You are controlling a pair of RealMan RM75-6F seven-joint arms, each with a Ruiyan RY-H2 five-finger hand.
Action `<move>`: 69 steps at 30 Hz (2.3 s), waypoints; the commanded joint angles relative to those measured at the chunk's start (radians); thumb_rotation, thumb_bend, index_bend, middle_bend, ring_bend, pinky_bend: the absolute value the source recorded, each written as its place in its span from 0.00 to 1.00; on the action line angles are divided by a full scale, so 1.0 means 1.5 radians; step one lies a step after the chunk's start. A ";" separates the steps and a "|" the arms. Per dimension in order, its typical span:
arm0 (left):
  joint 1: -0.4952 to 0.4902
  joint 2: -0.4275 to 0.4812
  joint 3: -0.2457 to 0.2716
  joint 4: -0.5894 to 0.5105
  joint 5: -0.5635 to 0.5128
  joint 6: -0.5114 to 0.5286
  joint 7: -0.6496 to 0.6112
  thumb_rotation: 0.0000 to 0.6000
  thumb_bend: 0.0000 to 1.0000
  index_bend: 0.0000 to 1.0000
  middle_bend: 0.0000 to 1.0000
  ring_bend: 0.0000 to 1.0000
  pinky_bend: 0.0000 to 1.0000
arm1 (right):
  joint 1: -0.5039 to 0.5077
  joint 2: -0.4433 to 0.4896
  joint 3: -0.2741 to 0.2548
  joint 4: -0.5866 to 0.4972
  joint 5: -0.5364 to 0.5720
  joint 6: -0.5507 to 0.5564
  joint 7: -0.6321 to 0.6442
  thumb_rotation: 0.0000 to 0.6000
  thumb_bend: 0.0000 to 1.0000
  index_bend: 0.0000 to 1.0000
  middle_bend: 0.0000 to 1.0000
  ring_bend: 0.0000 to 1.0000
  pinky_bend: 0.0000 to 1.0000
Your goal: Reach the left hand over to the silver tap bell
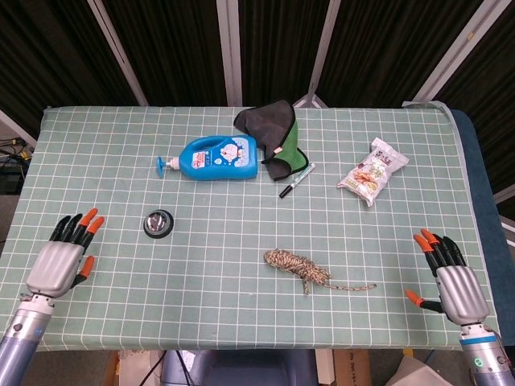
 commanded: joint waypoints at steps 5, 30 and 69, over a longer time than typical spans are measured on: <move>-0.102 -0.038 -0.049 -0.001 -0.098 -0.119 0.102 1.00 0.73 0.00 0.00 0.00 0.00 | 0.002 0.001 0.001 0.000 0.002 -0.003 0.004 1.00 0.22 0.00 0.00 0.00 0.00; -0.197 -0.159 -0.023 0.120 -0.244 -0.201 0.198 1.00 0.79 0.00 0.00 0.00 0.00 | 0.005 0.004 0.003 -0.003 0.009 -0.011 0.016 1.00 0.22 0.00 0.00 0.00 0.00; -0.005 0.013 0.057 -0.061 -0.082 0.161 0.052 1.00 0.10 0.00 0.00 0.00 0.00 | 0.002 -0.001 0.003 0.005 0.000 0.000 0.009 1.00 0.22 0.00 0.00 0.00 0.00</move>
